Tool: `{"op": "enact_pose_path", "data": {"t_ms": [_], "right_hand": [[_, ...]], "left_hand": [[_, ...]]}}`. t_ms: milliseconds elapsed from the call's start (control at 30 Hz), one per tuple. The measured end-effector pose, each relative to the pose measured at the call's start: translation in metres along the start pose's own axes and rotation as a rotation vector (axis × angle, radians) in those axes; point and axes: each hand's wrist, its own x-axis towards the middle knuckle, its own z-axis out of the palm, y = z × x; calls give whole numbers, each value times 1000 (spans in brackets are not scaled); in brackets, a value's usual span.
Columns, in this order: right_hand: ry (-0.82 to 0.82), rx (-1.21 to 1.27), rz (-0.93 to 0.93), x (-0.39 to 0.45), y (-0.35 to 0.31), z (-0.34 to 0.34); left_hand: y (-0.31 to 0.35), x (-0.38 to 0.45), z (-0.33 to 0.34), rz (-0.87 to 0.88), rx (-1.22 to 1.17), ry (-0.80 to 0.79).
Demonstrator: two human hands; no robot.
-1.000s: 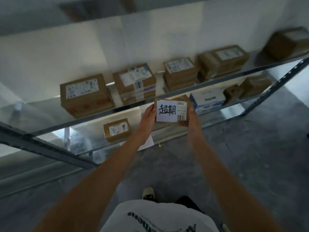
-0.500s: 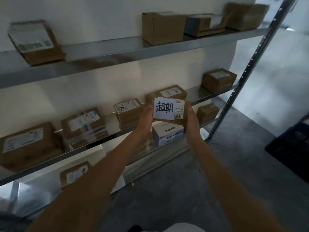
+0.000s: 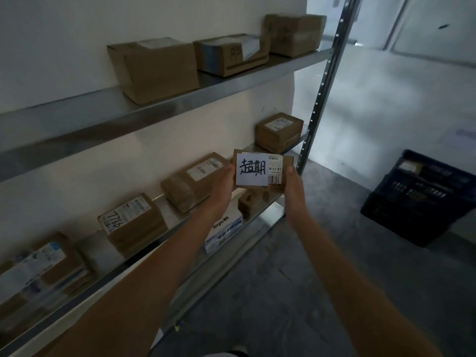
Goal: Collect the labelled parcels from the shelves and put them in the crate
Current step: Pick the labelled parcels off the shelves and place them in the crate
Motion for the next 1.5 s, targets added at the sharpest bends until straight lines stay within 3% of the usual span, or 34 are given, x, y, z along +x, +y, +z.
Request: {"op": "enact_pose_path", "data": {"t_ms": [233,467,900,1300,1500], "right_hand": [[173,18,84,62,6,-64],[365,45,163,109,27,-149],[485,-11,238,237,38,-346],[569,-22,366,390,62,-458],[691,49,433,447,63,-529]], "left_hand": [[-2,74,68,-35,123,-160],[-28,138,178,-50,190,-275],[-70,232,410,-161,195,-493],[-106,377,575,-234,246,-639],[-116,433,675,-275,285,-747]]}}
